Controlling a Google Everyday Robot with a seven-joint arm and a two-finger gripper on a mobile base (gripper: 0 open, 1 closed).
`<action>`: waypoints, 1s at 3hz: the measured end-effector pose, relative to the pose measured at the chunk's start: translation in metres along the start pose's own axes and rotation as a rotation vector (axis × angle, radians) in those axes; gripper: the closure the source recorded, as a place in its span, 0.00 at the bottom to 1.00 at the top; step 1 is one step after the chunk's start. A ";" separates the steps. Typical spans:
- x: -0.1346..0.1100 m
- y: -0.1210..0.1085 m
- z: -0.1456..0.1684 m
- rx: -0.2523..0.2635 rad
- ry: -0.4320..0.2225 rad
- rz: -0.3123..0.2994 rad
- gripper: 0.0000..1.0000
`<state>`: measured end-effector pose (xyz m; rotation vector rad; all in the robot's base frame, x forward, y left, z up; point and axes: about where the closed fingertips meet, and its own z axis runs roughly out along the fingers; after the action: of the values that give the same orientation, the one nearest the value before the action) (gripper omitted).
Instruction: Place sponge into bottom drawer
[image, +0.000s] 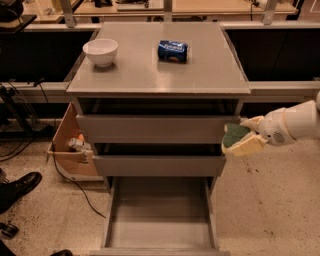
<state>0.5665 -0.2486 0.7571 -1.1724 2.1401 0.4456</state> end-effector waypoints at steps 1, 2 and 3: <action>0.044 0.001 0.037 -0.030 0.036 0.021 1.00; 0.044 0.001 0.037 -0.030 0.036 0.021 1.00; 0.044 0.004 0.037 -0.005 0.034 -0.016 1.00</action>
Offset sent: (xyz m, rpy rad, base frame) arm -0.0036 -0.0057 -0.0472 -0.0114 0.0394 0.0033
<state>0.5604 -0.2528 0.7001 -1.2073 2.1581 0.4271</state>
